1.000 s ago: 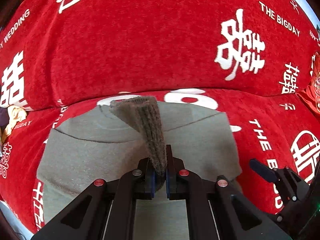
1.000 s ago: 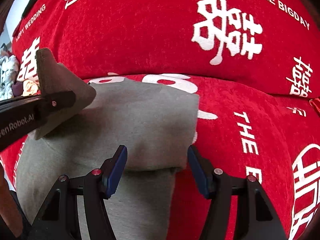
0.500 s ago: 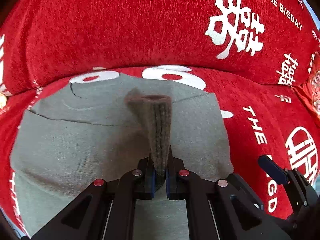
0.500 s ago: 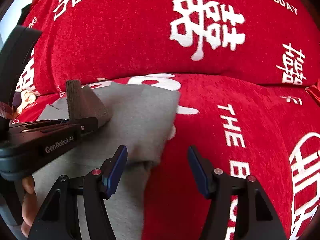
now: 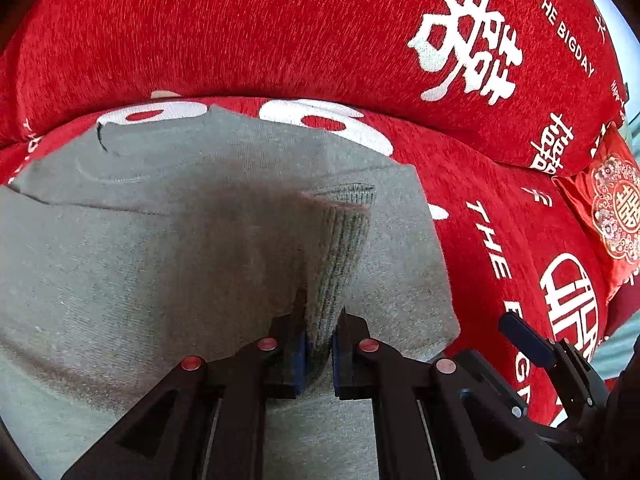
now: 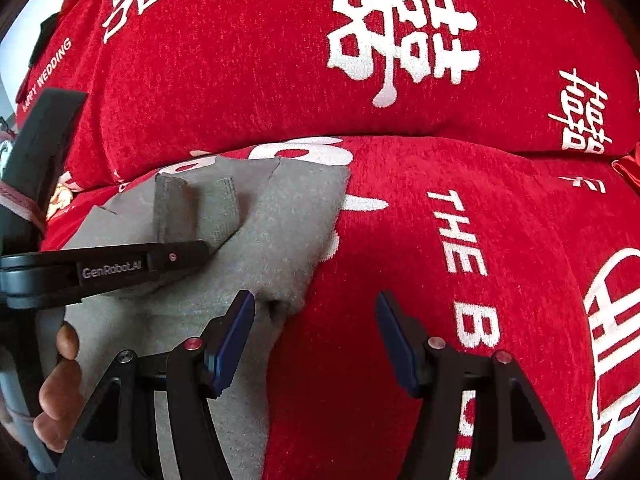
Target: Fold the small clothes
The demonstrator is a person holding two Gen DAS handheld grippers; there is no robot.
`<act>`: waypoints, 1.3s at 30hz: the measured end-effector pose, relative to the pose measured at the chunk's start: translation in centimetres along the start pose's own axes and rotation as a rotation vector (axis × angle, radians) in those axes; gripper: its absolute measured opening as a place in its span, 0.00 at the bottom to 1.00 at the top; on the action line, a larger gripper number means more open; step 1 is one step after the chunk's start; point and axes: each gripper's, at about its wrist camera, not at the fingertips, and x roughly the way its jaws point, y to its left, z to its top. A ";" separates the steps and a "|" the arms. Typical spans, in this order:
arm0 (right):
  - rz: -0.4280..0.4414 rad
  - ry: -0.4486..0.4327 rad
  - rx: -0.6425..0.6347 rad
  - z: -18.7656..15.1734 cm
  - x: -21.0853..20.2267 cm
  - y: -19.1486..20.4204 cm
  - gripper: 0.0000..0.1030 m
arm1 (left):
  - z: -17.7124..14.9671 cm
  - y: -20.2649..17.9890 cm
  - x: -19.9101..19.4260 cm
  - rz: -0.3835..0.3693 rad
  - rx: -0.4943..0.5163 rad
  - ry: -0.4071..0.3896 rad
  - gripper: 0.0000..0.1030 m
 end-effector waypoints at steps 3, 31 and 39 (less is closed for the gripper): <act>0.016 -0.004 -0.011 -0.1 -0.1 0.1 0.64 | 0.0 0.4 0.0 -0.023 -0.013 0.013 0.24; 0.252 0.139 0.096 2.4 4.9 5.7 0.09 | -2.7 9.1 -5.4 0.129 -0.042 -0.089 0.87; 0.205 0.062 0.155 2.0 4.1 4.6 0.08 | -3.5 8.9 -5.1 0.205 0.040 -0.105 0.87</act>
